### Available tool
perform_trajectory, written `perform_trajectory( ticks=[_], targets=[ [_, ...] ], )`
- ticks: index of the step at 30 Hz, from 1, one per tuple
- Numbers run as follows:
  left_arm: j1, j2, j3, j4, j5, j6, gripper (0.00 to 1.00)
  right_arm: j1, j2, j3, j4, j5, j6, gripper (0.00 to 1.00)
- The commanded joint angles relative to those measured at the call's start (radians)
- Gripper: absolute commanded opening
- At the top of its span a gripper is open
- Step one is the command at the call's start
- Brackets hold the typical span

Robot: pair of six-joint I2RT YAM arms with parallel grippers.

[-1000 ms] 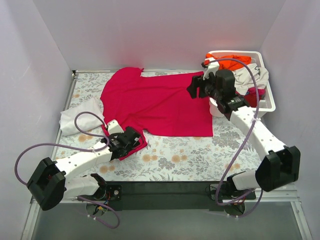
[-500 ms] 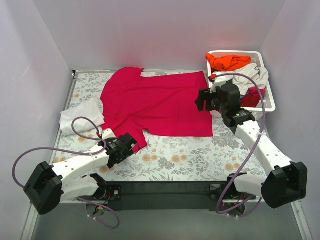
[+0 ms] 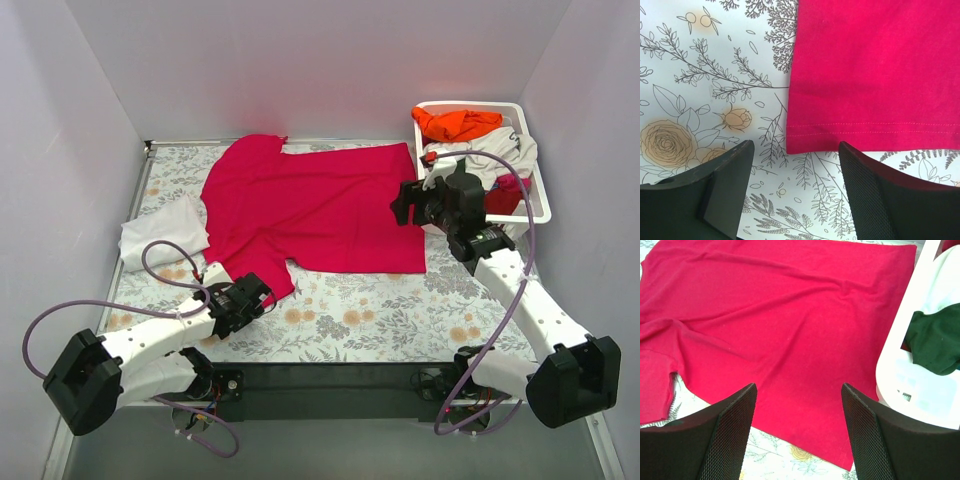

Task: Fold and stack the t-shirts
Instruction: Fold the tshirt

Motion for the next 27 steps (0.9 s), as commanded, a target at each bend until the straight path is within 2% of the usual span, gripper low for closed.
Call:
perform_trajectory(
  ticks=[1, 9, 13, 17, 18, 20, 27],
  targets=[
    [-0.003, 0.007, -0.064, 0.092, 0.040, -0.181, 0.61, -0.004, -0.042, -0.006, 0.033, 0.004, 0.010, 0.62],
    [-0.002, 0.039, -0.071, 0.161, 0.056, -0.155, 0.51, -0.004, -0.065, -0.012, 0.032, 0.006, 0.013, 0.62],
    [-0.002, 0.067, -0.077, 0.185, 0.076, -0.149, 0.42, -0.005, -0.067, -0.015, 0.032, 0.009, 0.011, 0.63],
    [0.000, 0.067, -0.080, 0.179, 0.089, -0.147, 0.21, -0.004, -0.065, -0.020, 0.032, 0.018, 0.008, 0.62],
    [0.000, 0.064, -0.080, 0.175, 0.090, -0.147, 0.11, -0.004, -0.065, -0.020, 0.032, 0.021, 0.006, 0.62],
    [-0.002, 0.044, -0.079, 0.152, 0.089, -0.149, 0.00, -0.004, -0.059, -0.020, 0.032, 0.024, 0.006, 0.62],
    [-0.002, -0.090, -0.005, 0.064, 0.020, -0.089, 0.00, -0.004, -0.038, -0.023, -0.005, 0.085, 0.032, 0.62]
  ],
)
